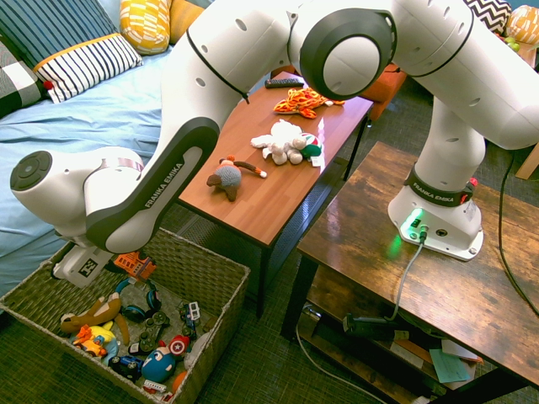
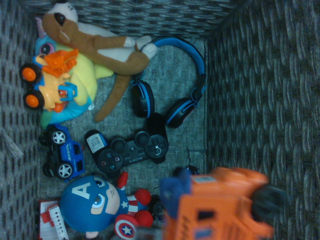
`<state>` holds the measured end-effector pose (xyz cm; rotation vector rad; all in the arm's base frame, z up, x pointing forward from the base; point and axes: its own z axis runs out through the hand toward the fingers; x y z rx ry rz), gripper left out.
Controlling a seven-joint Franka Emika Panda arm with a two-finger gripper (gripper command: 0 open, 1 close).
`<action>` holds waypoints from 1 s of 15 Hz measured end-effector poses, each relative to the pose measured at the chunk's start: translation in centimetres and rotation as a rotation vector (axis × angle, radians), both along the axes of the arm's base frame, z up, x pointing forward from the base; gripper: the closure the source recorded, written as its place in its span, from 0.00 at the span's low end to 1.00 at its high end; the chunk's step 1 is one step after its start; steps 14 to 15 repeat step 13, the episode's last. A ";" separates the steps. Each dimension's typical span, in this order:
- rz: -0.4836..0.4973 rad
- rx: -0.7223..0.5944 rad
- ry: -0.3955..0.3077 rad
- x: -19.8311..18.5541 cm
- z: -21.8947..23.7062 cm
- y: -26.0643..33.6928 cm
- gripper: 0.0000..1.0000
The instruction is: Put the toy car in the basket
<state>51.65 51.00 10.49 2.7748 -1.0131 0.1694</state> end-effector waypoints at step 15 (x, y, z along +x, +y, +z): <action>-0.337 0.153 -0.073 12.8 12.0 -29.1 0.00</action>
